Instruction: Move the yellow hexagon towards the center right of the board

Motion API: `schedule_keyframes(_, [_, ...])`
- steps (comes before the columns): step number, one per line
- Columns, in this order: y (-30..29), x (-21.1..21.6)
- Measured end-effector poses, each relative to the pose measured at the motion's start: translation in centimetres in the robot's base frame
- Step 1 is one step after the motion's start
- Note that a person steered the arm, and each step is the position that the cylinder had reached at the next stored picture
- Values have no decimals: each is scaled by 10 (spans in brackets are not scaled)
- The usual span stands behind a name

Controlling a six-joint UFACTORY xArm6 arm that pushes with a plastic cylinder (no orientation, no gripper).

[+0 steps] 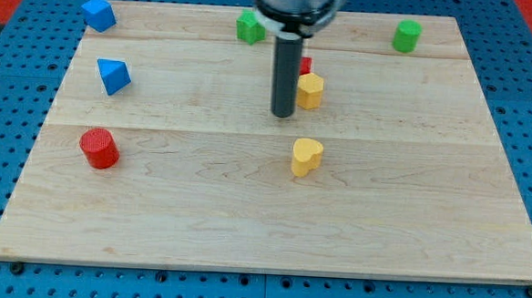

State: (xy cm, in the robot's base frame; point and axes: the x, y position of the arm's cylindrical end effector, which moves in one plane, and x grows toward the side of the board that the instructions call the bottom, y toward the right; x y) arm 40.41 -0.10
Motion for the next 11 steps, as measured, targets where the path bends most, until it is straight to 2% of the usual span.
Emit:
schedule_keyframes(1, [-7, -13])
schedule_keyframes(2, [29, -32])
schedule_keyframes(4, [145, -33])
schedule_keyframes(5, [131, -27])
schedule_keyframes(6, [91, -24])
schedule_keyframes(7, [69, -38])
schedule_keyframes(9, [88, -64])
schedule_keyframes(11, [176, -64])
